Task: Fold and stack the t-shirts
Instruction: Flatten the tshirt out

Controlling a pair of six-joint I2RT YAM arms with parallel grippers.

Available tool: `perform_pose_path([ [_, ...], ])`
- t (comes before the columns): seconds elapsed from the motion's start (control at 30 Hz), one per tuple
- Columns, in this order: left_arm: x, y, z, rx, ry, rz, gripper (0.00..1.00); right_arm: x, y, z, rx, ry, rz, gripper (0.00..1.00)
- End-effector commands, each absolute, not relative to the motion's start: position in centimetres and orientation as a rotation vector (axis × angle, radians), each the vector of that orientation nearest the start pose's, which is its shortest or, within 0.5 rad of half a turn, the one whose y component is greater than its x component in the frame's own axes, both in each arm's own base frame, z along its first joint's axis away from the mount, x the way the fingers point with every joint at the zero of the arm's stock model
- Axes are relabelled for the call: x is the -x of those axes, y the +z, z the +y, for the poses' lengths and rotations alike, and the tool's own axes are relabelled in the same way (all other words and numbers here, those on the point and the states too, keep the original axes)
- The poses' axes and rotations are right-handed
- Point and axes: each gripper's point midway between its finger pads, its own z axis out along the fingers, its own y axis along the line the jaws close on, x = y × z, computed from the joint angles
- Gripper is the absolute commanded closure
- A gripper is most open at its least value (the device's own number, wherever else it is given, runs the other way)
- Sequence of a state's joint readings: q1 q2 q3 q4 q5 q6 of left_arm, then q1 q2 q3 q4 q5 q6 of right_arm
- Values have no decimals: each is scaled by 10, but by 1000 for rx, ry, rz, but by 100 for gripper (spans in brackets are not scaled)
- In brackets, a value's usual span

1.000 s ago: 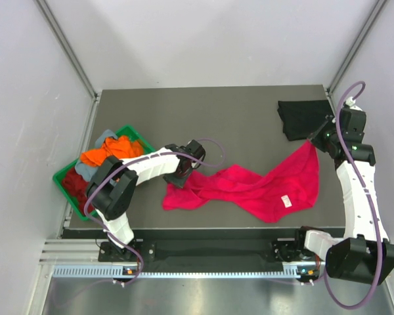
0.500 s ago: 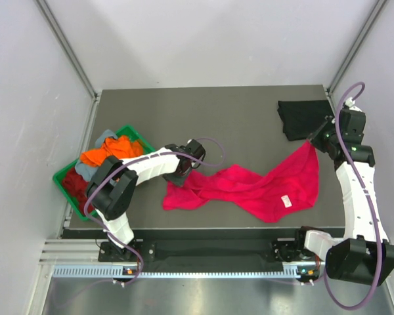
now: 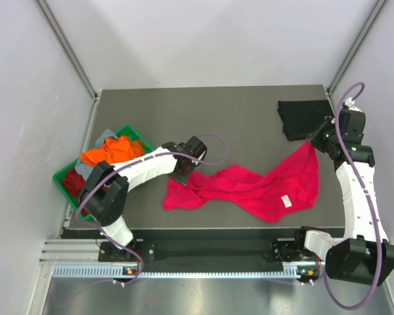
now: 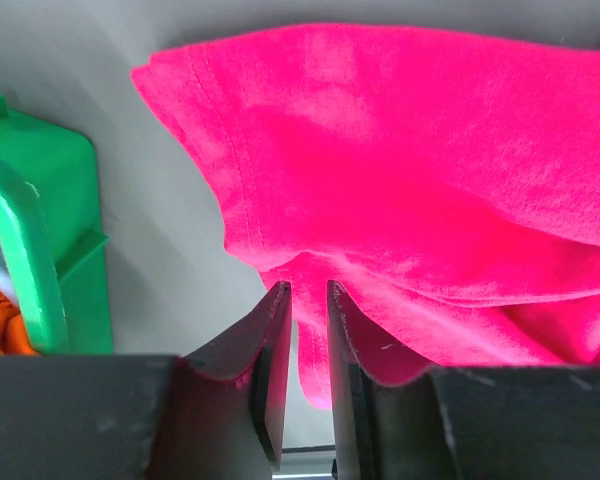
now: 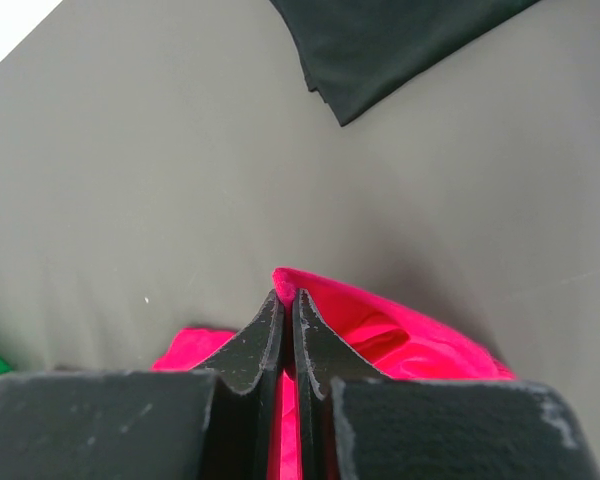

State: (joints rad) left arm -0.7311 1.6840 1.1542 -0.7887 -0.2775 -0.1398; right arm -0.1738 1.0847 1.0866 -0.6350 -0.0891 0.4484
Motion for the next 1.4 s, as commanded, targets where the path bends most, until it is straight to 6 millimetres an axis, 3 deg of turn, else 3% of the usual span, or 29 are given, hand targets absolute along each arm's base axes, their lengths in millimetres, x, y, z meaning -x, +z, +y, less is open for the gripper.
perform_pose_path([
  [0.0,-255,60,-178,-790,186,2701,74,-326,245,-25,-616,266,2059,100],
  [0.37,-267,25,-169,-805,337,2728,62,-326,244,-21,-605,290,2060,100],
  [0.83,-276,14,-167,-818,412,2713,56,-328,242,-22,-606,287,2066,100],
  [0.97,-279,12,-166,-831,428,2713,60,-328,242,-22,-602,287,2067,100],
  [1.2,-281,12,-164,-822,432,2716,77,-327,241,-22,-606,287,2066,100],
  [1.37,-284,14,-165,-798,423,2712,84,-327,239,-21,-603,287,2068,100],
])
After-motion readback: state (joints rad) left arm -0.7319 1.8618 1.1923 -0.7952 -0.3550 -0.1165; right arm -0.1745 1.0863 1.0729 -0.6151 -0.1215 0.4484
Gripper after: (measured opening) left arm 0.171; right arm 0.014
